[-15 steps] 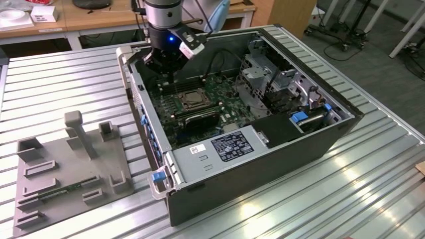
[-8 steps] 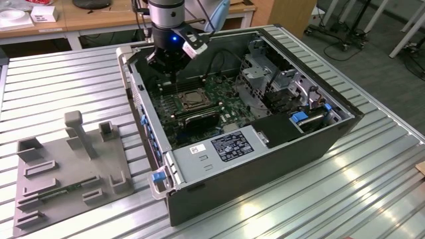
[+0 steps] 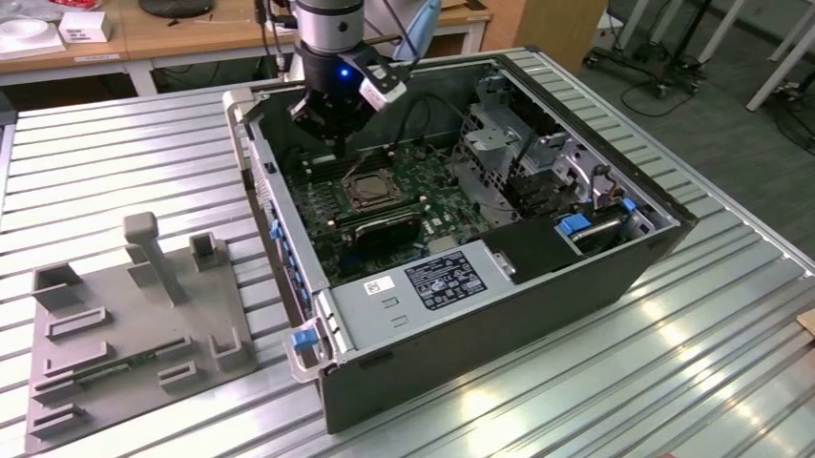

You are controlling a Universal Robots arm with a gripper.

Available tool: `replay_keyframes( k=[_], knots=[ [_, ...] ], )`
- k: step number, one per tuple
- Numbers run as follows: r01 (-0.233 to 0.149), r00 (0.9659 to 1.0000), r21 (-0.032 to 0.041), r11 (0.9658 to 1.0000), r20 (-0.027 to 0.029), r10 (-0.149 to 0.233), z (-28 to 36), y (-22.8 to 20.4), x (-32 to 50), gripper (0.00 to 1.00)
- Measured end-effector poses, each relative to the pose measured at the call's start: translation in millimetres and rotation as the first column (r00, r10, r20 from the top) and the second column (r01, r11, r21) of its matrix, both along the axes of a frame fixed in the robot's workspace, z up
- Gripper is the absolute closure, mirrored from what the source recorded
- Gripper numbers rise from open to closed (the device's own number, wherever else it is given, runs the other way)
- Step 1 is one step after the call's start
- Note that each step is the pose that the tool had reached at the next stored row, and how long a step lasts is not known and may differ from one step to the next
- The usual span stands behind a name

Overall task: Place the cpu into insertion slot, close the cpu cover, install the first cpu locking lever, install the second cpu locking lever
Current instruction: 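Install the first cpu locking lever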

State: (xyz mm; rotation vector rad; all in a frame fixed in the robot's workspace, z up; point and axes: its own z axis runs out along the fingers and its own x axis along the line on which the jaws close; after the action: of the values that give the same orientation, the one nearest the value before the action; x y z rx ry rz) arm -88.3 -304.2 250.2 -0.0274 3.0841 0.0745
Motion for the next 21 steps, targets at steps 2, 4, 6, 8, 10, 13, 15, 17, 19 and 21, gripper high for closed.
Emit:
replay_keyframes(
  k=[2,4,6,8,10,13,15,17,19,21],
  knots=[
    [0.000,1.0000,-0.0001,1.0000,-0.0001,0.000,0.0,0.0,1.3,0.89],
    [0.000,1.0000,-0.0001,1.0000,0.0000,0.000,0.0,0.0,1.3,0.89],
    [0.000,1.0000,0.0000,1.0000,0.0000,0.000,0.0,0.0,1.4,0.89],
    [0.000,1.0000,-0.0001,1.0000,0.0000,0.000,0.0,0.0,1.5,0.89],
    [0.000,1.0000,-0.0001,1.0000,-0.0004,0.000,-0.2,0.0,3.2,0.89],
    [0.000,1.0000,-0.0001,1.0000,-0.0007,0.000,-0.6,0.0,7.3,0.89],
    [0.000,1.0000,-0.0001,1.0000,-0.0007,0.000,-1.0,0.0,9.9,0.89],
    [0.000,1.0000,-0.0001,1.0000,-0.0007,0.000,-1.5,0.0,12.5,0.89],
    [0.000,1.0000,0.0000,1.0000,-0.0006,0.000,-2.6,0.0,14.7,0.89],
    [0.000,1.0000,0.0000,1.0000,-0.0008,0.000,-4.3,0.0,16.3,0.89]
  ],
)
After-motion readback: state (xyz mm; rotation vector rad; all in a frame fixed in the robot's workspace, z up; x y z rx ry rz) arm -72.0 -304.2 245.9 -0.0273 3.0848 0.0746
